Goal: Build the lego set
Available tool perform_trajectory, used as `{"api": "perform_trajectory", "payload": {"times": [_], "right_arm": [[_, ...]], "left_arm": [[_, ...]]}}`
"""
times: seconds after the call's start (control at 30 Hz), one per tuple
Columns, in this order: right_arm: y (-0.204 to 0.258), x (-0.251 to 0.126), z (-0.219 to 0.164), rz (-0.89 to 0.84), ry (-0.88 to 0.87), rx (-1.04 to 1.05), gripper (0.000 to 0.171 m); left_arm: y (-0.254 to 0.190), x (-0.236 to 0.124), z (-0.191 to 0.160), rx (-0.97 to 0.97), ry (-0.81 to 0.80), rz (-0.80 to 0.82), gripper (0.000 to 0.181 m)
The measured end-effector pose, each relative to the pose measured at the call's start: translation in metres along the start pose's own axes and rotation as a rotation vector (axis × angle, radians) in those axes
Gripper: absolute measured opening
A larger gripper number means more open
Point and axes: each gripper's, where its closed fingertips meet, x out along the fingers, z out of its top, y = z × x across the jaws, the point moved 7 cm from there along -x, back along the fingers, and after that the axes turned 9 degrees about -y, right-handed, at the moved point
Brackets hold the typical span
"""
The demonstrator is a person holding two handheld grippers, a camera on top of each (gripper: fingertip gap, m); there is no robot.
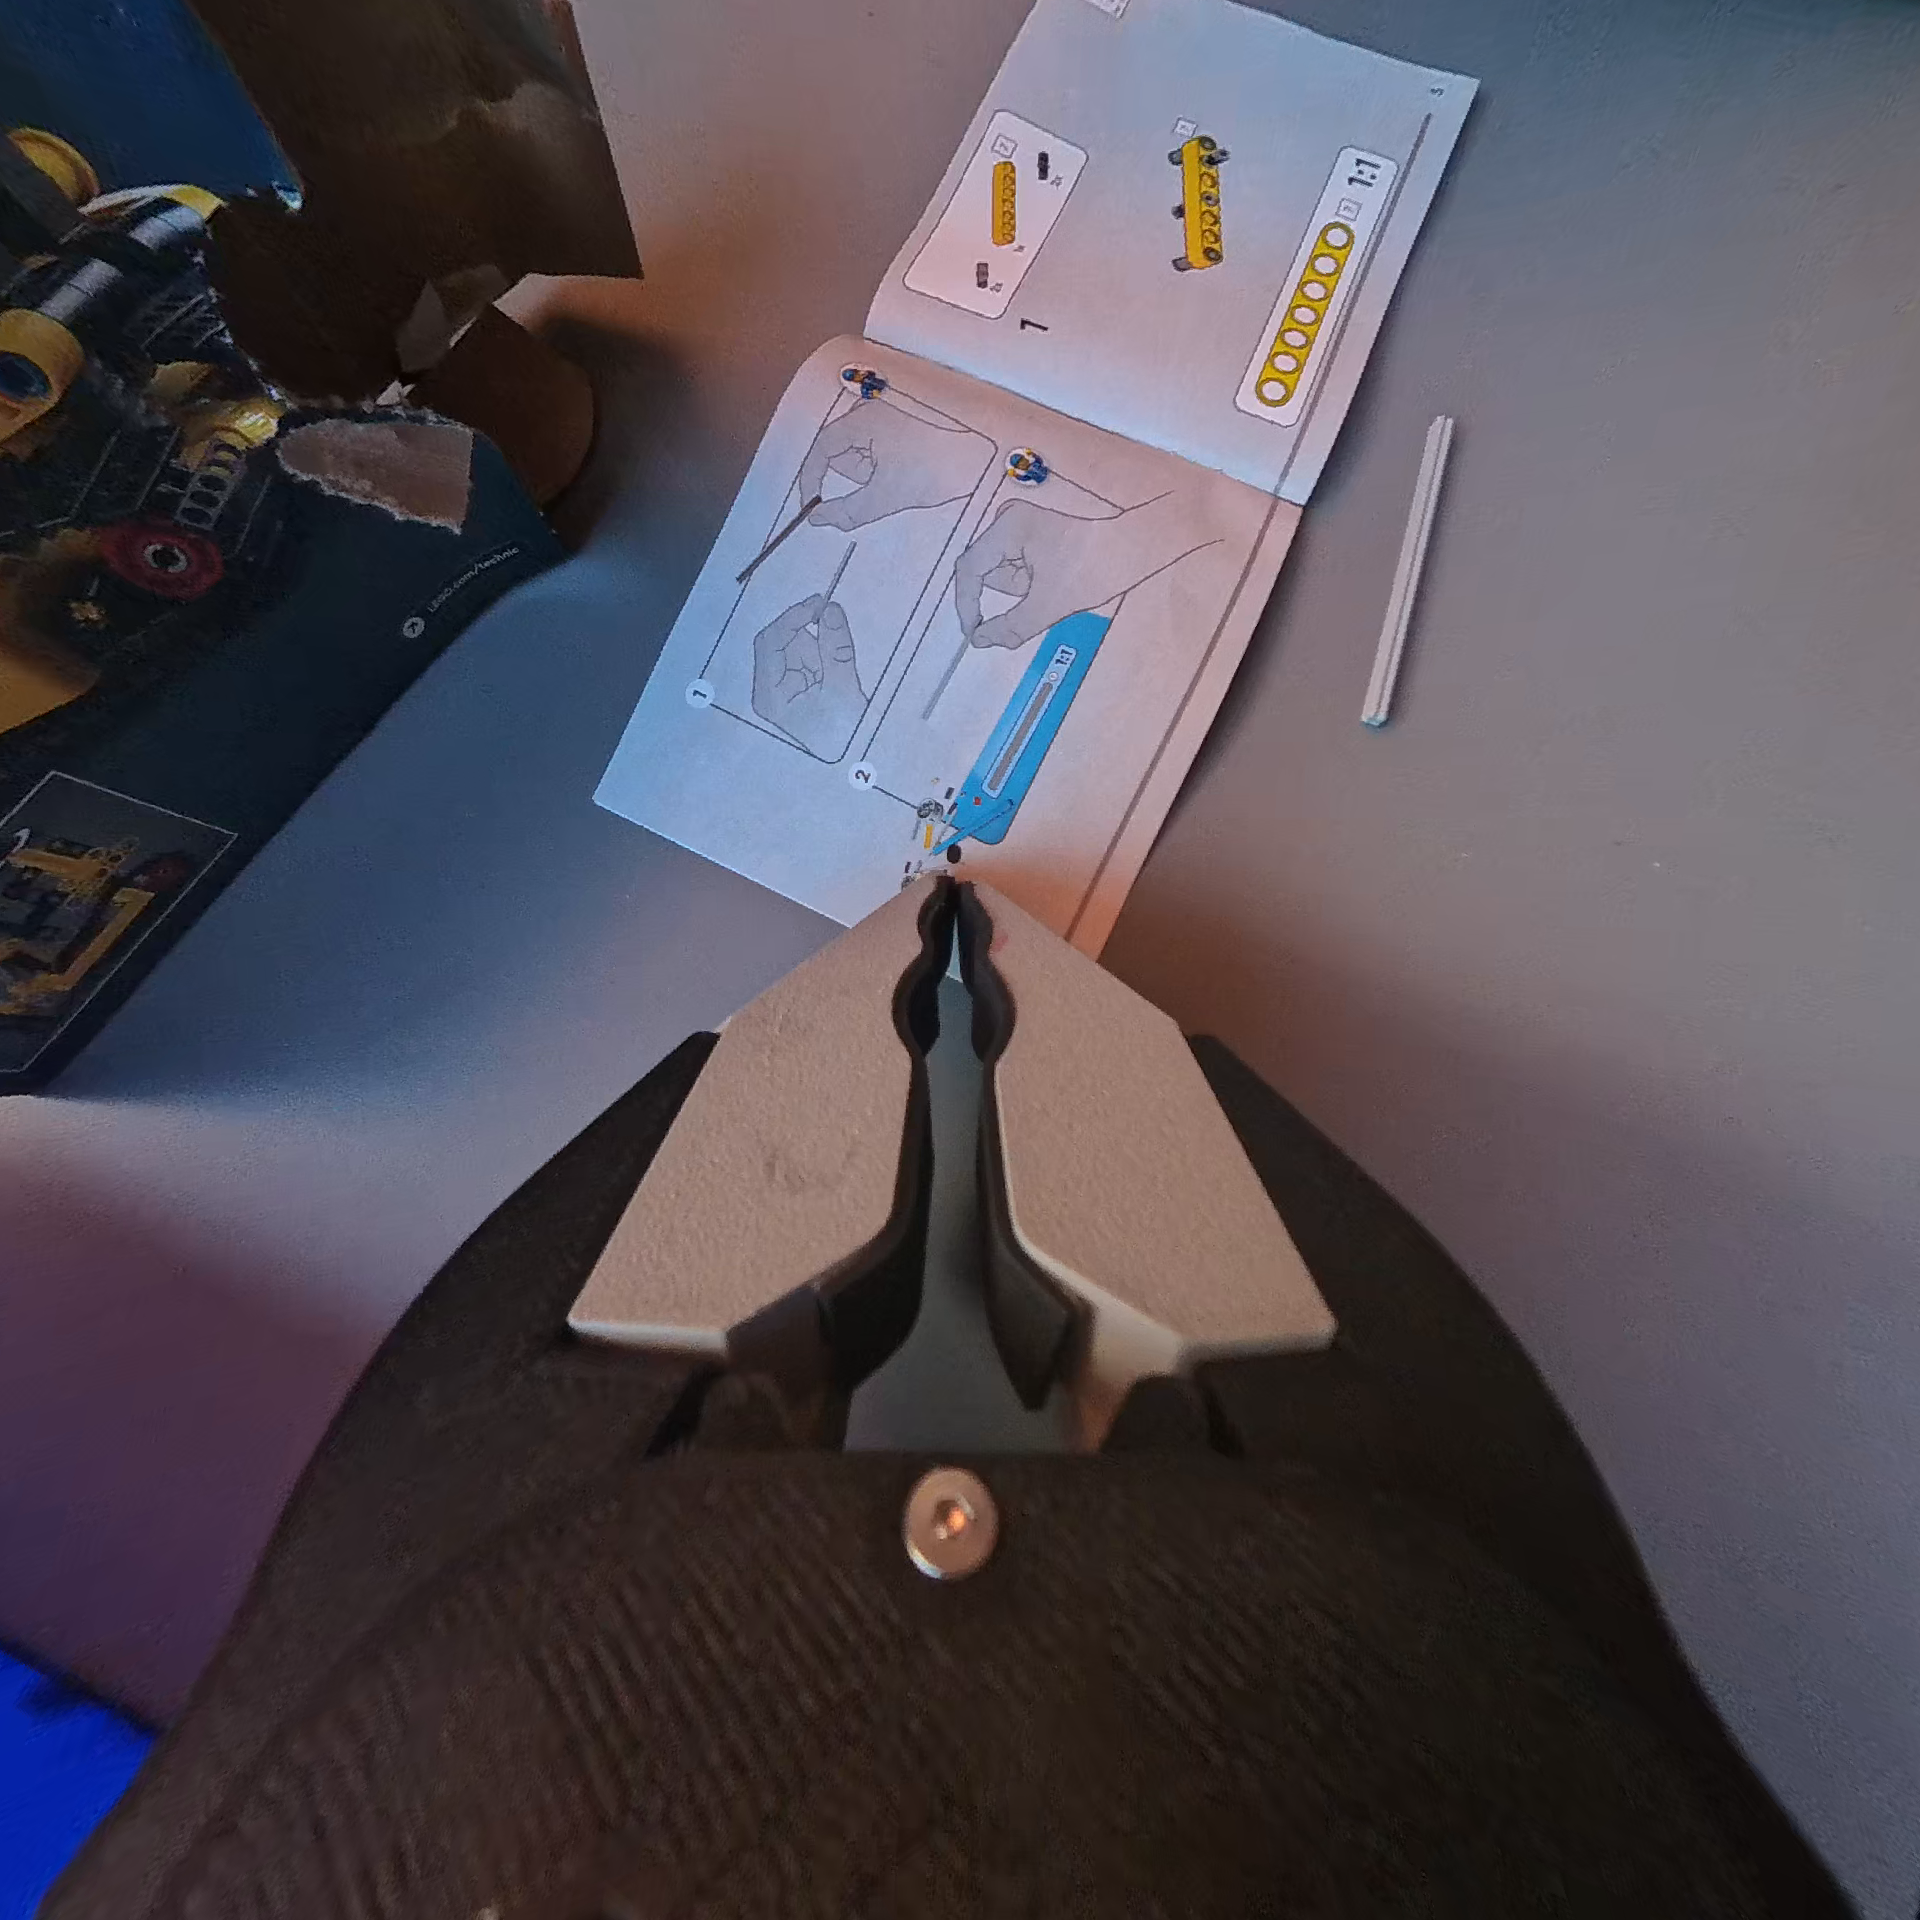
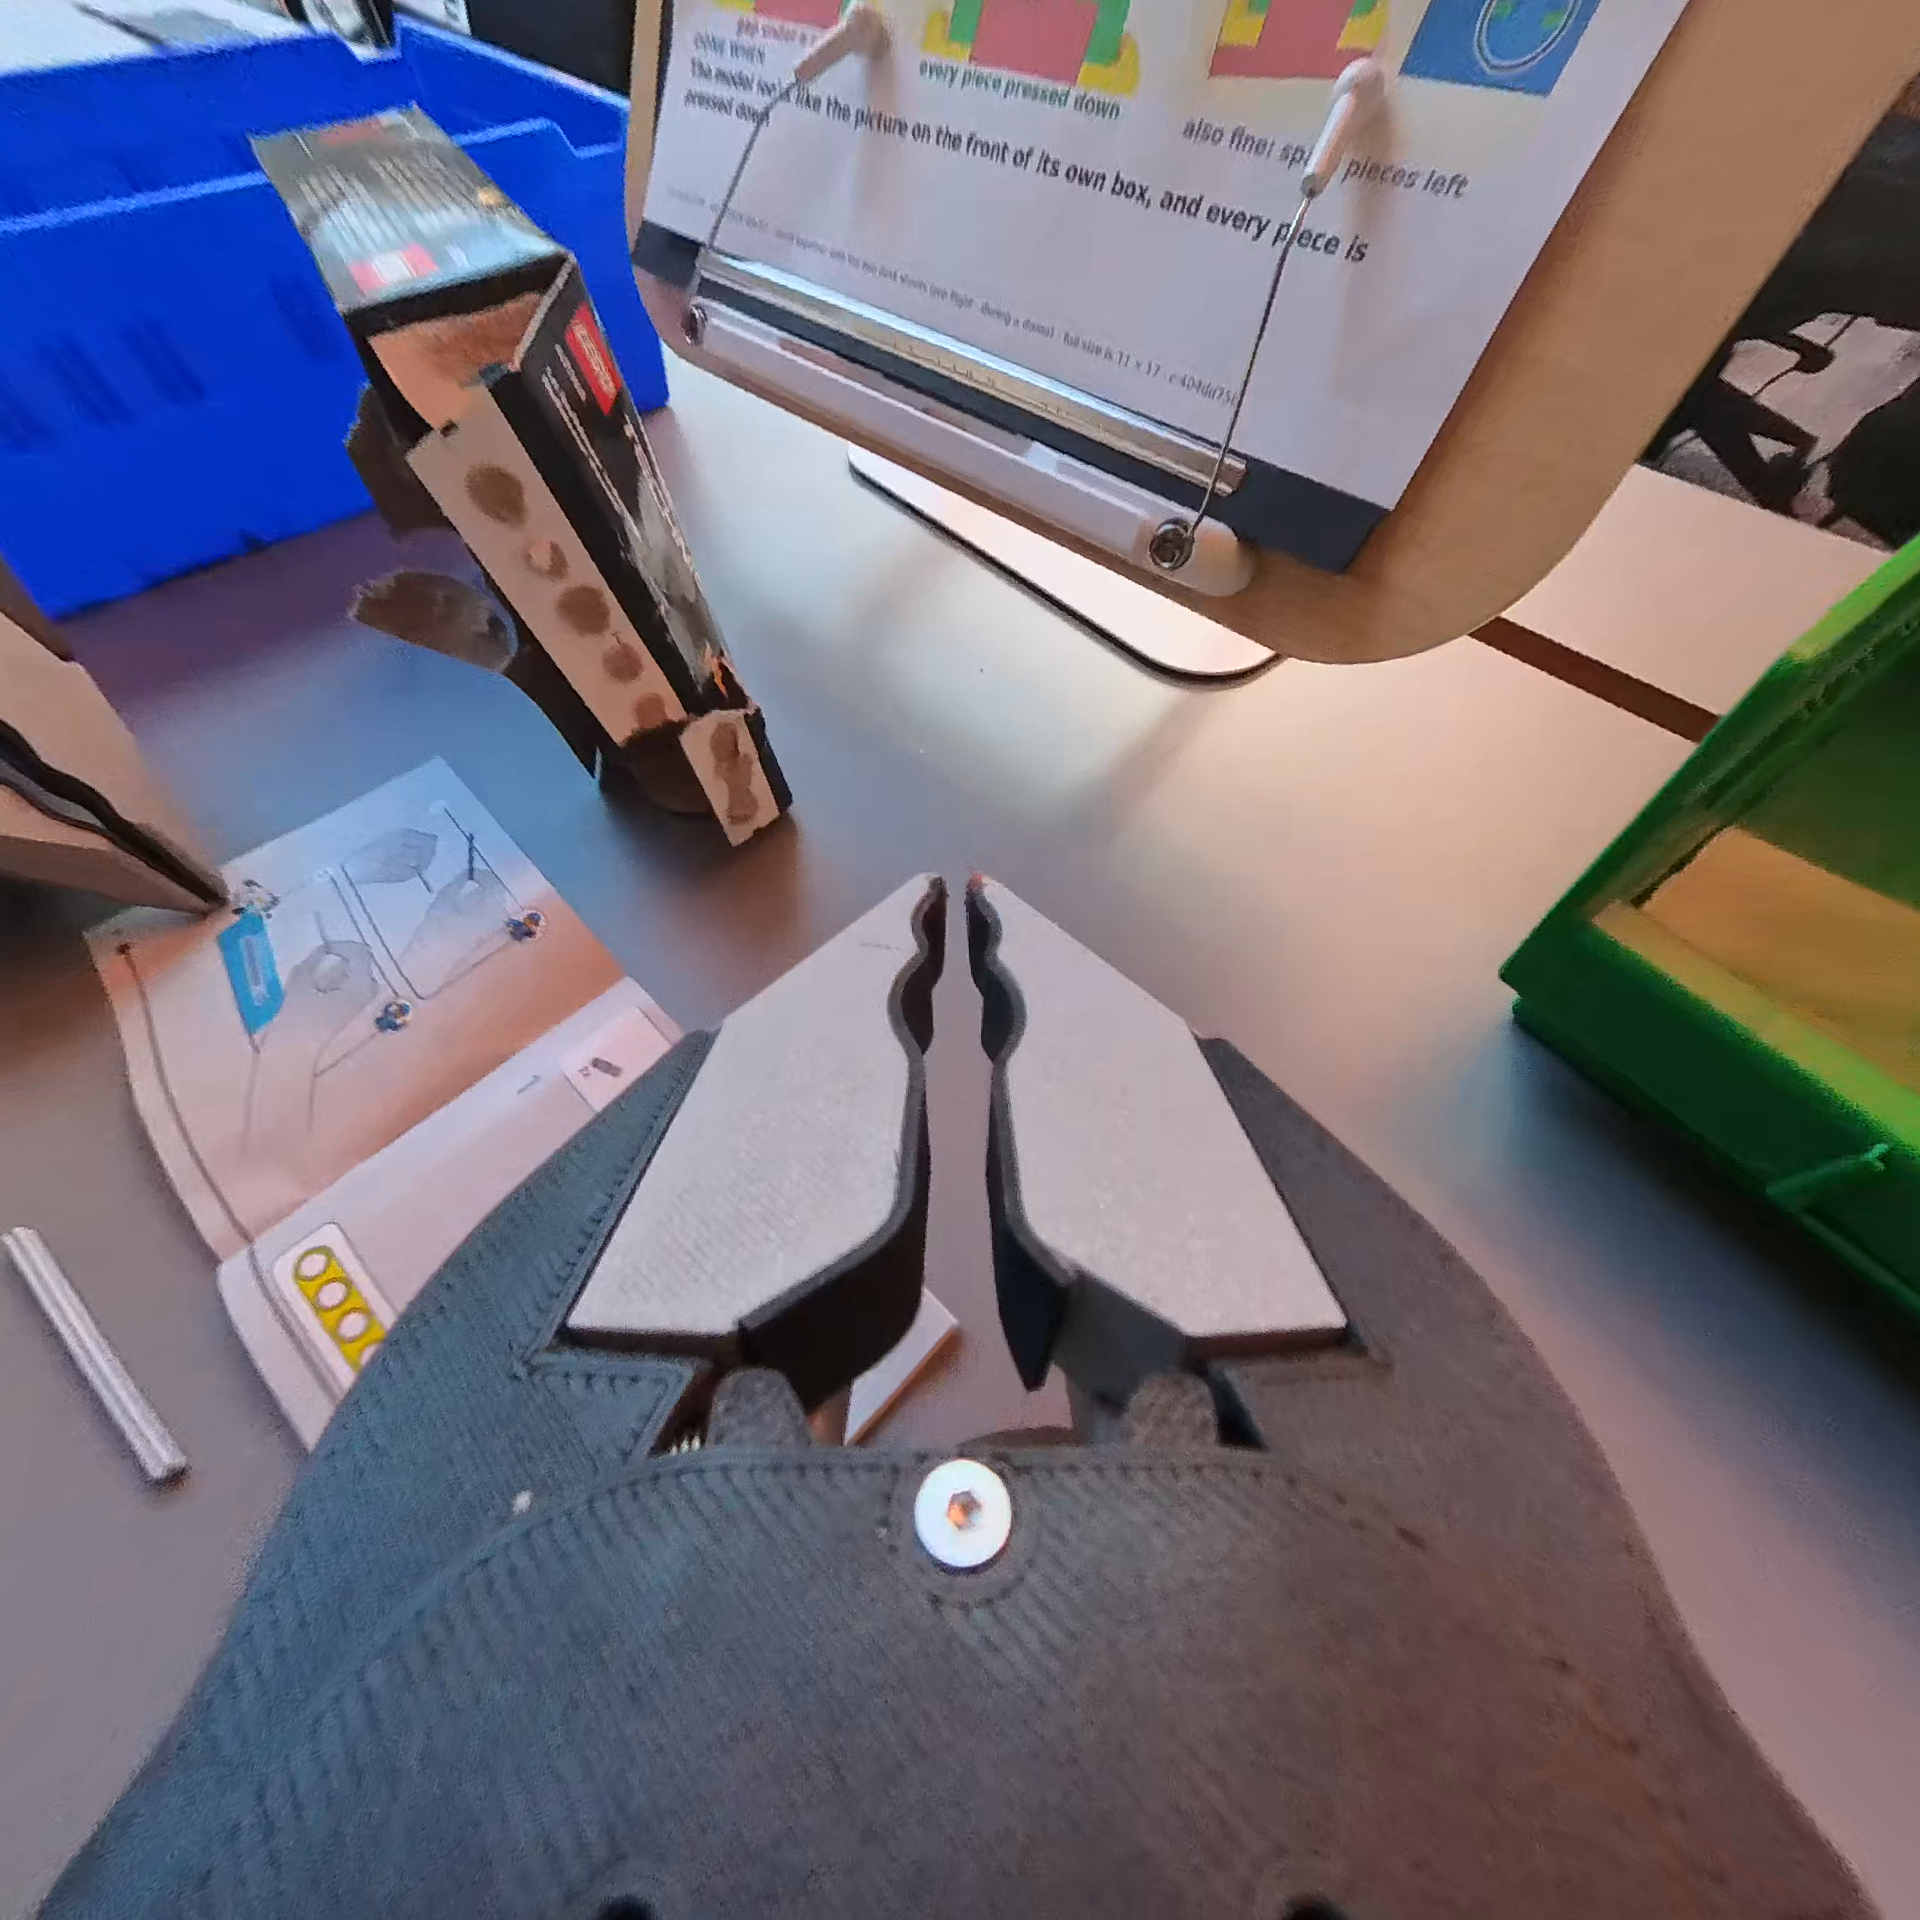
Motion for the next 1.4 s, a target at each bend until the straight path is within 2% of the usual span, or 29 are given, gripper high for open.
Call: {"api": "perform_trajectory", "payload": {"times": [1.1, 1.4], "right_arm": [[0.001, 0.009, -0.011, 0.059, 0.038, 0.049, 0.004], [0.015, 0.009, -0.007, 0.159, 0.037, 0.0, 0.008]], "left_arm": [[0.0, 0.0, 0.0, -0.002, -0.002, -0.003, 0.0], [0.005, -0.001, -0.001, 0.001, 0.0, 0.026, 0.0]]}}
